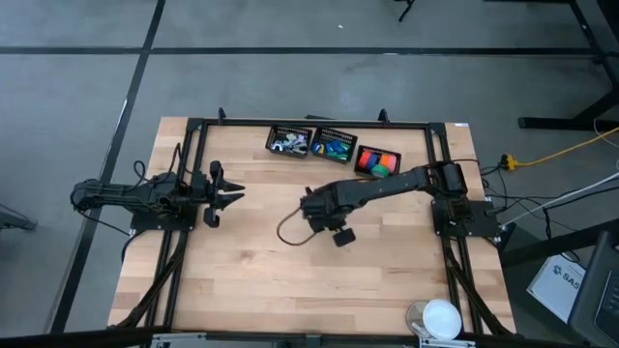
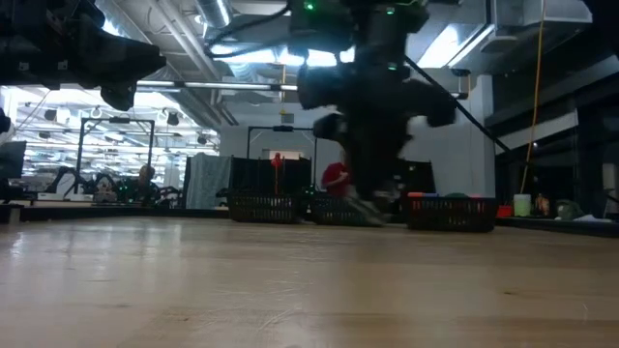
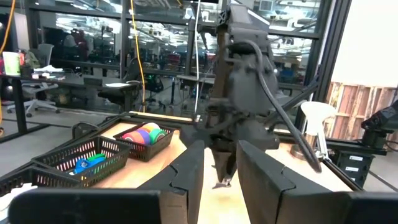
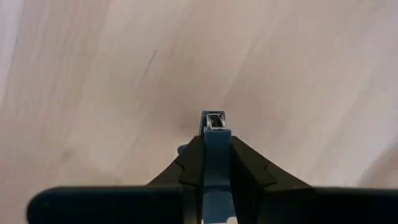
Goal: Pick and place Stapler, Stapler remover, tape
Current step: Put the black stapler remover into the left black bin
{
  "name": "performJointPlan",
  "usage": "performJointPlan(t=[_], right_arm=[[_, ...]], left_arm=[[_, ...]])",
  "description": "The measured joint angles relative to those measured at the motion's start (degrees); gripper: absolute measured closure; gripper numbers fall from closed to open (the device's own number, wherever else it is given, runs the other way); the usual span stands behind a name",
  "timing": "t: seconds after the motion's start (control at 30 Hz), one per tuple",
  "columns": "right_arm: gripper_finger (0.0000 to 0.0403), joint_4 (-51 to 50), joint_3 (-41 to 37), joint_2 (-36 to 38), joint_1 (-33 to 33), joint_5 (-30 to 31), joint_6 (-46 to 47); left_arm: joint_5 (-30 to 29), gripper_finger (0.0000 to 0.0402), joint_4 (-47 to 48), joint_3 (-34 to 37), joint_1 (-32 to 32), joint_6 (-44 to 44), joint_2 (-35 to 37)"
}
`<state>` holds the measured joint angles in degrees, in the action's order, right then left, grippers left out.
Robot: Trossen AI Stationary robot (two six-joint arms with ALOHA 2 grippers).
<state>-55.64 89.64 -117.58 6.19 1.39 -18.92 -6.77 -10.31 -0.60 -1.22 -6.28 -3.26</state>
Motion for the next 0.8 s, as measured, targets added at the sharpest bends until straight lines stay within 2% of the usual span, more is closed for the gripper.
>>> performJointPlan(t=[0.3,0.53,0.8], right_arm=[[0.0355,14.82,2.05,0.0,-3.74,-0.14,-3.93],[0.0355,26.26,2.08,0.0,-6.83,-3.15,-4.17],[0.0355,39.38,2.08,0.0,-11.24,-3.59,-4.11]], left_arm=[[0.01,0.0311,-0.01,0.0,-0.01,0.0,0.01],[0.0,0.0311,0.0,0.0,0.0,0.0,-0.01],[0.01,0.0311,-0.02,0.0,-0.01,0.0,-0.01]])
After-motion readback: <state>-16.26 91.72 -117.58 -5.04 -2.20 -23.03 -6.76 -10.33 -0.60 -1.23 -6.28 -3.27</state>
